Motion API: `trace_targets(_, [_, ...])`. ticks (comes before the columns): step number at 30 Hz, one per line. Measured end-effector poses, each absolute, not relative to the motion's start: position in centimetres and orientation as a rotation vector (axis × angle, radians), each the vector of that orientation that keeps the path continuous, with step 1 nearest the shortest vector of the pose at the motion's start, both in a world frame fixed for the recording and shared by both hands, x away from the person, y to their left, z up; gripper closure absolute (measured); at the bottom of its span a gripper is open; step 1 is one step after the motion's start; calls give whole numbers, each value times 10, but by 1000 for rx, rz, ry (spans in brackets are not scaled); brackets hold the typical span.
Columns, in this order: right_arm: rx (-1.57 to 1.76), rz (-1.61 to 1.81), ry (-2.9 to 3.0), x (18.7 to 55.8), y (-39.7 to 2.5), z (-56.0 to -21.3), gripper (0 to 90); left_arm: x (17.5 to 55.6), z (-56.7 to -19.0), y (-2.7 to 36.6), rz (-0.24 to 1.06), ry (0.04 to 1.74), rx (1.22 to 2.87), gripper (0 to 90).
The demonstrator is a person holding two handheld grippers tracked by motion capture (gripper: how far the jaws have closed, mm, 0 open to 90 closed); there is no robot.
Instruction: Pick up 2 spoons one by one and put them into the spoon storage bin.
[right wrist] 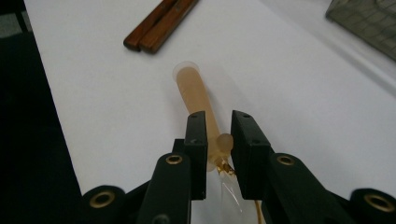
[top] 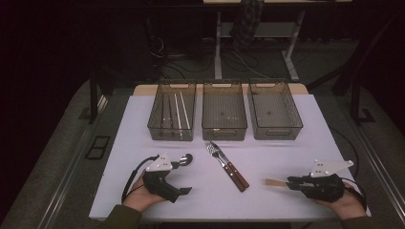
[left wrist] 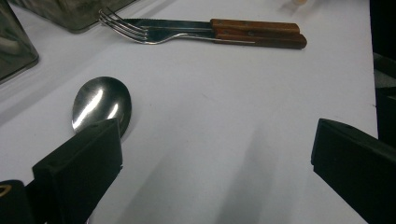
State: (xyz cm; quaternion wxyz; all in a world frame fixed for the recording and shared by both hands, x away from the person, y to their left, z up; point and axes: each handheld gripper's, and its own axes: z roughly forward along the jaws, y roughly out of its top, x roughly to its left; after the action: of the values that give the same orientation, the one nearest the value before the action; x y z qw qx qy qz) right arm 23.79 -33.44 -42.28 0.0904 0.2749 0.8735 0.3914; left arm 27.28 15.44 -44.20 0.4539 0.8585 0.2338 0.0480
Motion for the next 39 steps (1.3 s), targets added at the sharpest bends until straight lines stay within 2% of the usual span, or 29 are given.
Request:
trace_targets(22, [831,1222,2506,290,-306,-395,768,273,-443,155,108,579,2116,2])
trace_targets(39, [853,1287,2396,343,-267,-367,768,273,-442,155,100,582,2103,3])
